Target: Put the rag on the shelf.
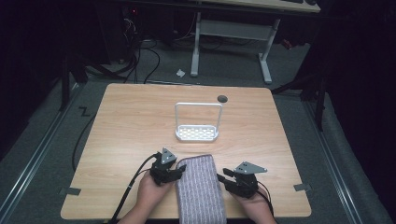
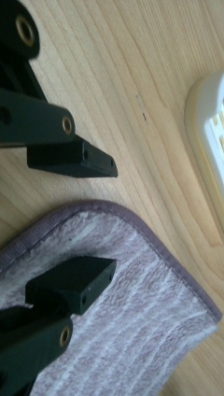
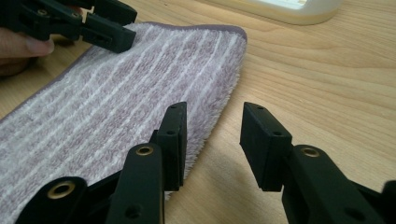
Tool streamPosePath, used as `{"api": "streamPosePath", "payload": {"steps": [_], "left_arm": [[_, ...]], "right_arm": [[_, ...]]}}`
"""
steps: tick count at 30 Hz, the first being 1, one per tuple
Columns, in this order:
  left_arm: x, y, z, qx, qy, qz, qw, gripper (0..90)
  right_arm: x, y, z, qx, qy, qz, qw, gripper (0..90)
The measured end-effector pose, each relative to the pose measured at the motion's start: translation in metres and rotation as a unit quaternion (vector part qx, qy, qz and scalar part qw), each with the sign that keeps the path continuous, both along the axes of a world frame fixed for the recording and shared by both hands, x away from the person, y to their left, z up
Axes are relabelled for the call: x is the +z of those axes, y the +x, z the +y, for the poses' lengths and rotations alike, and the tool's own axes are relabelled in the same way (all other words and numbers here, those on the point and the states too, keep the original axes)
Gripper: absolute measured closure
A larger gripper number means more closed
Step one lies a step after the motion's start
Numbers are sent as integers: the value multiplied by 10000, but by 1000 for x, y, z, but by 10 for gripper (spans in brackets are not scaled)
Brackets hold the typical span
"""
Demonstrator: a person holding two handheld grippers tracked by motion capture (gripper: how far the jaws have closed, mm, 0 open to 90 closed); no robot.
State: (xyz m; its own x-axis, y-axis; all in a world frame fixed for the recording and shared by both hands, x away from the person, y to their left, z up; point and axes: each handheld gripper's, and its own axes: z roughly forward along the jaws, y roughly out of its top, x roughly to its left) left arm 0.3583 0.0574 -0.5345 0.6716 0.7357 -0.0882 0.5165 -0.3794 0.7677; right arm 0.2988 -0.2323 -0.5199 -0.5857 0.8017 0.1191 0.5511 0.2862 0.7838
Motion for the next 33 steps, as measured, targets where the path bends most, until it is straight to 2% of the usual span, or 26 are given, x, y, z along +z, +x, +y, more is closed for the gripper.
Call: {"api": "streamPosePath", "payload": {"steps": [3,5,8,9,11,12,13,14,16,17,18,19,20,22,23,24,25,27,28,29,30,31,32,33], "left_arm": [[0,-3,0,-11,-243,154,9996,596],[-1,-4,2,-46,-412,270,9988,602],[-1,-4,4,26,-491,321,9983,545],[-1,-5,7,-7,-669,287,9973,502],[0,-7,8,-16,-720,228,9971,476],[0,-7,8,-16,-720,228,9971,465],[-1,-5,7,-25,-655,331,9973,465],[-1,-6,3,-82,-517,330,9981,474],[-1,-6,2,-103,-441,281,9986,546],[-1,-8,-2,-113,-276,172,9994,594],[-1,-8,-2,-113,-276,172,9994,639],[-1,-9,-2,-130,-265,172,9994,639],[-1,-8,-2,-138,-283,196,9993,715],[-1,-7,0,-141,-372,283,9988,733],[-1,-5,2,-142,-480,385,9980,760],[-2,-5,3,-123,-539,436,9975,769],[-2,-5,3,-123,-539,436,9975,776],[-2,-4,7,-89,-613,512,9968,782],[-2,-4,8,-71,-651,536,9964,793],[-2,-4,9,-58,-646,547,9964,793],[-2,-7,6,-107,-459,372,9982,797],[-1,-9,3,-162,-273,216,9993,797],[-1,-9,3,-162,-273,216,9993,796],[0,-14,0,-210,-16,20,9998,795]], "right_arm": [[0,0,0,-58,49,16,10000,591],[0,0,0,-45,49,7,10000,566],[-1,0,0,2,52,43,10000,550],[-2,0,2,46,16,52,10000,541],[-2,0,2,16,-20,32,10000,536],[-2,0,2,16,-20,32,10000,536],[-2,0,2,-12,-14,22,10000,531],[0,-1,2,-67,-54,-18,10000,519],[0,0,3,-68,-102,-43,9999,515],[2,5,9,15,-230,-63,9997,492],[2,5,9,15,-230,-63,9997,492],[4,9,13,35,-244,-21,9997,479],[7,21,22,46,-239,99,9997,465],[7,27,27,26,-291,56,9996,465],[6,39,35,-115,-316,86,9994,460],[4,45,38,-209,-333,127,9991,461],[4,45,38,-209,-333,127,9991,461],[-2,53,43,-374,-510,203,9978,463],[-9,56,47,-388,-569,247,9973,478],[-9,56,47,-388,-569,247,9973,478],[-11,52,49,-350,-526,176,9978,585],[-11,51,50,-297,-498,175,9982,630],[-11,49,52,-288,-535,128,9981,657],[-12,47,54,-277,-544,88,9981,708]]}}
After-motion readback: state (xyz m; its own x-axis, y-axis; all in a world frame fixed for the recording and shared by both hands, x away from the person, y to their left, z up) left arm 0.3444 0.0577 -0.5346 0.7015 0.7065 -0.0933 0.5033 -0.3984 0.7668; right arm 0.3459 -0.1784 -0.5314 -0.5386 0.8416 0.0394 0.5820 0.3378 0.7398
